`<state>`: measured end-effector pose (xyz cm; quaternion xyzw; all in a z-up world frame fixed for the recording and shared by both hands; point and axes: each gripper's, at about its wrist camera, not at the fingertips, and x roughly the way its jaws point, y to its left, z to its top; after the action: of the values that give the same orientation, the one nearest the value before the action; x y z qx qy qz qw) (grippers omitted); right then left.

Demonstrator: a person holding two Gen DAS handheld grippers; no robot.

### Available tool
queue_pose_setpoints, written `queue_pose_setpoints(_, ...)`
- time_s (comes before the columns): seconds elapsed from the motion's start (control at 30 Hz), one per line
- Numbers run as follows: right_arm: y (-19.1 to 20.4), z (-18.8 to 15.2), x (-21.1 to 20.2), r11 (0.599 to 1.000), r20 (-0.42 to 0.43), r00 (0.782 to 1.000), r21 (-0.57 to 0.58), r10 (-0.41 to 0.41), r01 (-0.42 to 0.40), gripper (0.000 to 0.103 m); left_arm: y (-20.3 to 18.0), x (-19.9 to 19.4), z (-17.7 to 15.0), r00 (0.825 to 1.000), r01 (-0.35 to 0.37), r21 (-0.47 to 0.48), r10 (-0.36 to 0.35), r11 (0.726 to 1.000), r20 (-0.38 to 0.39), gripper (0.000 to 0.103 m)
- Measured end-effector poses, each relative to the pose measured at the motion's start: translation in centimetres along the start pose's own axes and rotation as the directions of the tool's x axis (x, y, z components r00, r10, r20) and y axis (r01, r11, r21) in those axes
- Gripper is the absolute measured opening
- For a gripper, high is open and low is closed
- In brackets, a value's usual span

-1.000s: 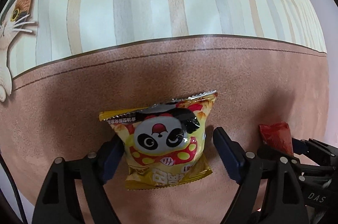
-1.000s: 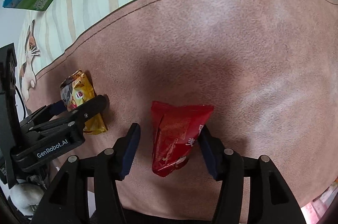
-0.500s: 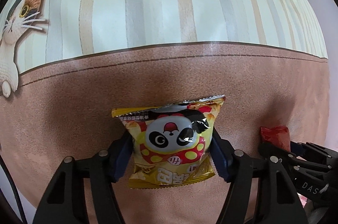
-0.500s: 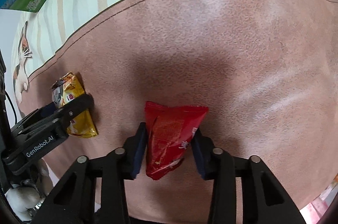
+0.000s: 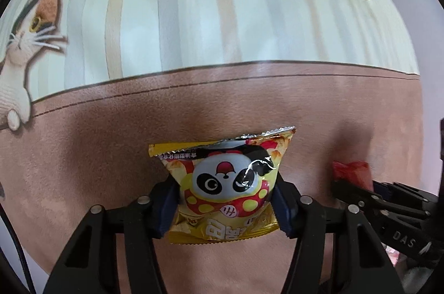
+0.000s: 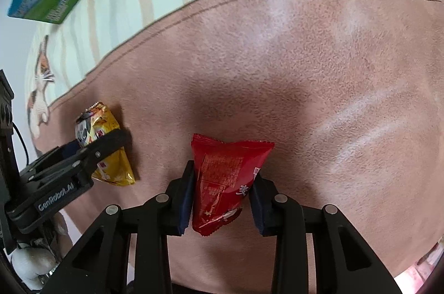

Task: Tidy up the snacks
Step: 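Carry both packs into the cardboard box and open both tools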

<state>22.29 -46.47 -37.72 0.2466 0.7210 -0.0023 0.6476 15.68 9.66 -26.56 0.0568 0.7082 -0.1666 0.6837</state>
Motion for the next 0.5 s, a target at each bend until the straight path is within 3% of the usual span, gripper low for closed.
queue_pose_setpoints(0.17,0.7,-0.1,-4.0,0.998,0.052,0.996,-0.022,0.066,-0.065,0.037,-0.8,-4.9,0.4,0.995,0.074,0.008,-0.075,0.997,0.060,0.055)
queue_pose_setpoints(0.3,2.0,0.9,-9.2,0.990,0.128,0.984,-0.073,0.127,-0.118,0.037,-1.6,-11.4,2.5,0.975,0.164,0.013,-0.164,0.986,0.152,0.055)
queue_pose_setpoints(0.4,3.0,2.8,-14.3,0.978,0.200,0.960,-0.113,0.195,-0.175,0.037,-2.5,-15.8,5.3,0.959,0.180,0.043,-0.185,0.983,0.216,0.055)
queue_pose_setpoints(0.5,4.3,5.2,-19.6,0.959,0.274,0.923,-0.161,0.269,-0.231,0.037,-2.9,-19.3,9.1,0.942,0.186,0.061,-0.196,0.981,0.273,0.055)
